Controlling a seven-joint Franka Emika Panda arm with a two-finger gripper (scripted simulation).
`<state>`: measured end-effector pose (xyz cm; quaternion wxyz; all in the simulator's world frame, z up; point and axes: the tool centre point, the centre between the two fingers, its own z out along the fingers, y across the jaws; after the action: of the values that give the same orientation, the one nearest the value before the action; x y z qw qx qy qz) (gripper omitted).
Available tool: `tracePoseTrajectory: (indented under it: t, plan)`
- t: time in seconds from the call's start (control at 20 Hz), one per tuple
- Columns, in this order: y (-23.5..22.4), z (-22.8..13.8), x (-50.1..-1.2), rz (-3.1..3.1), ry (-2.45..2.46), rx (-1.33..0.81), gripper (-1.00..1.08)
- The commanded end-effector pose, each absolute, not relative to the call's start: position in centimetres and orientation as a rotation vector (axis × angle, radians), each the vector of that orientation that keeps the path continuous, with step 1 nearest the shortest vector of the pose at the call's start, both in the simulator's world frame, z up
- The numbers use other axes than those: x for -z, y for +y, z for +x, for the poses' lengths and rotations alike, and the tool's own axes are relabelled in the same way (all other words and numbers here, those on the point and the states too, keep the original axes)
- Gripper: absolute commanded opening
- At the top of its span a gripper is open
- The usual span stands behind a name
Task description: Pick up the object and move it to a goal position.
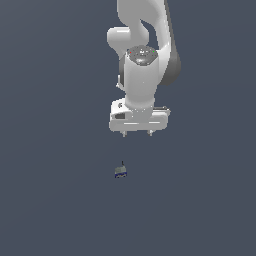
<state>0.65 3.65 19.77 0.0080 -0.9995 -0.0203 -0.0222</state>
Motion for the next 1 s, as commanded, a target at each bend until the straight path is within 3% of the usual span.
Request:
tracePoseTrajectory:
  t: [0.0, 0.45, 0.95]
  plan:
    - [3.6, 0.7, -19.8, -3.124, -0.063, 0.069, 1.00]
    - [6.5, 0.2, -20.4, -3.112, -0.175, 0.054, 1.00]
    - [5.4, 1.3, -19.1, -3.114, -0.187, 0.049, 1.00]
